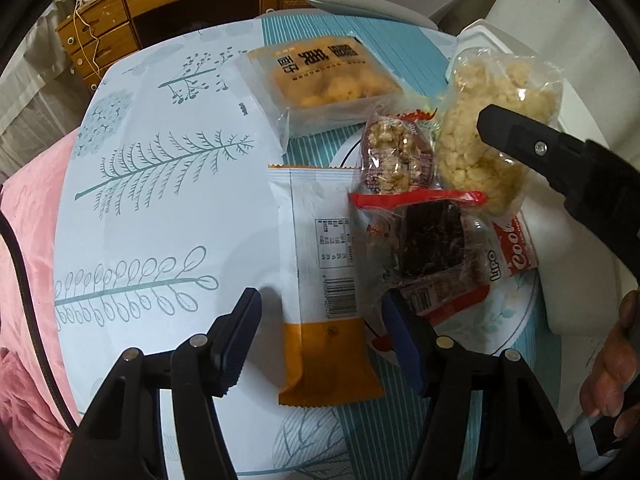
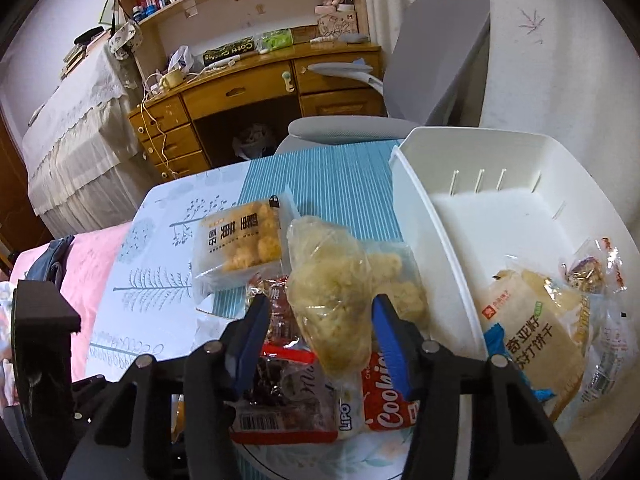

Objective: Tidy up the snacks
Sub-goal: 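Grasp the white-orange wrapped bar with the left tool while the right tool grasps the clear puffed-snack bag, then carry the white-orange bar with the left tool while the right tool carries the puffed-snack bag to the tray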

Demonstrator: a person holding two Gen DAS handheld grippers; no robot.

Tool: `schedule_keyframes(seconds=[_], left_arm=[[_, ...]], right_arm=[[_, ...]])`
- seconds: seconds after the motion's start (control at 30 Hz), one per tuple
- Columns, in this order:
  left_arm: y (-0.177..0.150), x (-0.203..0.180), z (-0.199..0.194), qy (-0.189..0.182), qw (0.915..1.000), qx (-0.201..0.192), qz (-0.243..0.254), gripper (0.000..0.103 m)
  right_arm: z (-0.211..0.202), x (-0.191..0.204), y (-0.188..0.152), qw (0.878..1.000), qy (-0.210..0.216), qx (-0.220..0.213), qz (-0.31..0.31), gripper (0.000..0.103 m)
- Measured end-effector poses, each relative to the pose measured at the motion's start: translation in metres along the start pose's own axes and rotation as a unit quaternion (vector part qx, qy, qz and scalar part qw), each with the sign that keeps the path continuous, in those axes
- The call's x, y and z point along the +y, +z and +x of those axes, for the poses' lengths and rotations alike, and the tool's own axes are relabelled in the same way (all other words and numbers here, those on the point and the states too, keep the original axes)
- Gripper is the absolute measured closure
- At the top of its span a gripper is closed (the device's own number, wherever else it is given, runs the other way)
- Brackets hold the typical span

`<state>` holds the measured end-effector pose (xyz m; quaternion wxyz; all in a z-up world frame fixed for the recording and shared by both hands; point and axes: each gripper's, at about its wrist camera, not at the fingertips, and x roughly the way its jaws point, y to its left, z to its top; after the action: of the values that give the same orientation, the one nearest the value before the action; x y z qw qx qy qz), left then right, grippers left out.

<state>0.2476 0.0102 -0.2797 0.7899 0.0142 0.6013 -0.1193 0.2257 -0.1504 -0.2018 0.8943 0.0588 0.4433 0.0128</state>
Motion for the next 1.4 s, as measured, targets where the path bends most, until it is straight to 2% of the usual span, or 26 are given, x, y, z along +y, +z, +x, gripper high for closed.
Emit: schedule_keyframes(seconds=[0.1, 0.23, 0.3, 0.37, 0.4, 0.73, 0.93, 1.4], left_arm=[[0.003, 0.000, 0.002, -0.002, 1.0000, -0.001, 0.004, 0.043], [0.005, 0.001, 0.004, 0.000, 1.0000, -0.003, 0.007, 0.054], [0.007, 0.001, 0.004, 0.001, 1.0000, -0.005, 0.006, 0.057], [0.008, 0.003, 0.001, 0.000, 1.0000, -0.006, -0.002, 0.060], [0.008, 0.004, 0.001, 0.001, 0.9999, -0.008, -0.006, 0.067], [0.007, 0.015, -0.001, -0.007, 0.9995, 0.000, -0.031, 0.068], [-0.008, 0.028, -0.016, -0.015, 0.9979, -0.002, -0.062, 0.068], [-0.077, 0.041, -0.066, -0.048, 0.9953, -0.018, -0.082, 0.068]], right_arm=[[0.006, -0.002, 0.002, 1.000, 0.005, 0.010, 0.000, 0.057], [0.009, -0.005, 0.002, 1.000, 0.012, 0.019, -0.005, 0.065], [0.010, -0.008, 0.002, 0.999, 0.016, 0.030, -0.004, 0.071], [0.010, -0.011, 0.001, 0.999, 0.023, 0.037, 0.002, 0.073], [0.009, -0.012, 0.001, 0.999, 0.025, 0.039, 0.004, 0.073], [-0.003, -0.011, -0.006, 0.997, 0.025, 0.066, 0.001, 0.074], [-0.023, -0.011, -0.017, 0.997, 0.021, 0.079, 0.015, 0.074], [-0.081, 0.021, -0.060, 0.996, 0.014, 0.087, -0.005, 0.074]])
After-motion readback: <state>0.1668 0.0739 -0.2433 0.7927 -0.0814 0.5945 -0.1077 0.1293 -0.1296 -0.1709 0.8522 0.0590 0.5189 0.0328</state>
